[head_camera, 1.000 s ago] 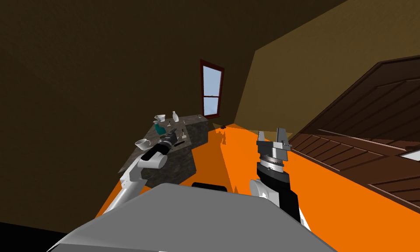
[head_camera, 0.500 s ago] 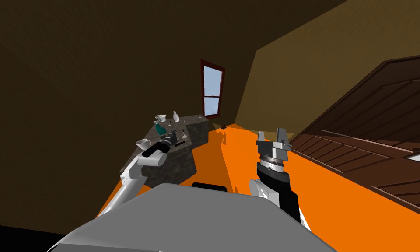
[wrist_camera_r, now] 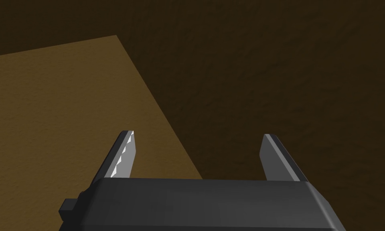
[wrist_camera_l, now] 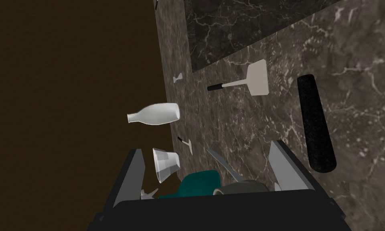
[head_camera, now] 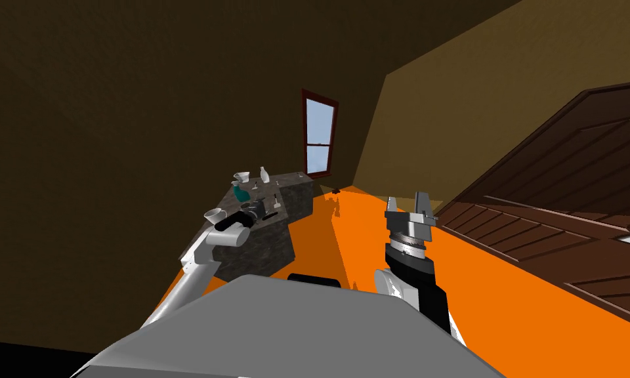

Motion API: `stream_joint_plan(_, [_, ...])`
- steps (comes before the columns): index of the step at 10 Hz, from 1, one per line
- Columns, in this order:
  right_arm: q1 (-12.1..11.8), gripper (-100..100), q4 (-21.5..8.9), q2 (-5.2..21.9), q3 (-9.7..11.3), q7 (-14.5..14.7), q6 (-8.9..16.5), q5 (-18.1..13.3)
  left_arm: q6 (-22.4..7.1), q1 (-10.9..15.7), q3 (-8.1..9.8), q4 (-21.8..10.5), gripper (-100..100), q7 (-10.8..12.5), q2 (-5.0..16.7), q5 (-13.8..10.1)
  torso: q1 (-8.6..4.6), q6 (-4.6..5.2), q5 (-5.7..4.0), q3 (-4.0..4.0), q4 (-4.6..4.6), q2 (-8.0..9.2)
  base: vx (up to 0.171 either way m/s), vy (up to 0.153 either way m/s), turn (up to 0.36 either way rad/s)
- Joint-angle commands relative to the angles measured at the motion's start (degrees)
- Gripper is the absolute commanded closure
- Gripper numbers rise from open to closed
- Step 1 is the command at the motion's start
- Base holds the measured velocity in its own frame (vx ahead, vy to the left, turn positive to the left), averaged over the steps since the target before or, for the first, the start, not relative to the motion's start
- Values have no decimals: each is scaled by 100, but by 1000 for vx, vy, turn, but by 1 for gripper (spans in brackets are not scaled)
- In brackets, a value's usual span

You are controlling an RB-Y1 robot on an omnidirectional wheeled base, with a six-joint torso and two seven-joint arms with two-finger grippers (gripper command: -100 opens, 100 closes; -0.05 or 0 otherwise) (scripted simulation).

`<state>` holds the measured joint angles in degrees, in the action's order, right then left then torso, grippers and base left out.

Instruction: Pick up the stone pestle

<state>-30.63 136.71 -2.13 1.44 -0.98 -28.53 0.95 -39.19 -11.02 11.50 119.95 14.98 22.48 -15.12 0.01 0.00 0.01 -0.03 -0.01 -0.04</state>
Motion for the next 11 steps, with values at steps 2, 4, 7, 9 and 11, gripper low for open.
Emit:
stream_joint_plan(2, [0, 0, 0, 0, 0, 0, 0, 0, -448, 97, 50, -39, -100, 157, 101, -154, 2, 0, 0, -1, 0, -2, 19, 5, 22])
stream_joint_plan(4, [0, 0, 0, 0, 0, 0, 0, 0, -745, 188, 85, -93, -100, 307, 180, -288, 0, 0, 0, -1, 0, -1, 17, 4, 13])
stream_joint_plan(7, [0, 0, 0, 0, 0, 0, 0, 0, -1167, 274, 115, -151, -100, 458, 252, -418, 0, 0, 0, -1, -1, -2, 22, 6, 12])
stream_joint_plan(9, [0, 0, 0, 0, 0, 0, 0, 0, -1402, 274, 115, -151, -100, 458, 252, -418, 0, 0, 0, -4, -2, -6, 21, 3, 4])
stream_joint_plan(11, [0, 0, 0, 0, 0, 0, 0, 0, -1752, 353, 141, -211, -100, 609, 319, -546, 1, 0, 0, -3, -1, -6, 30, 5, 15])
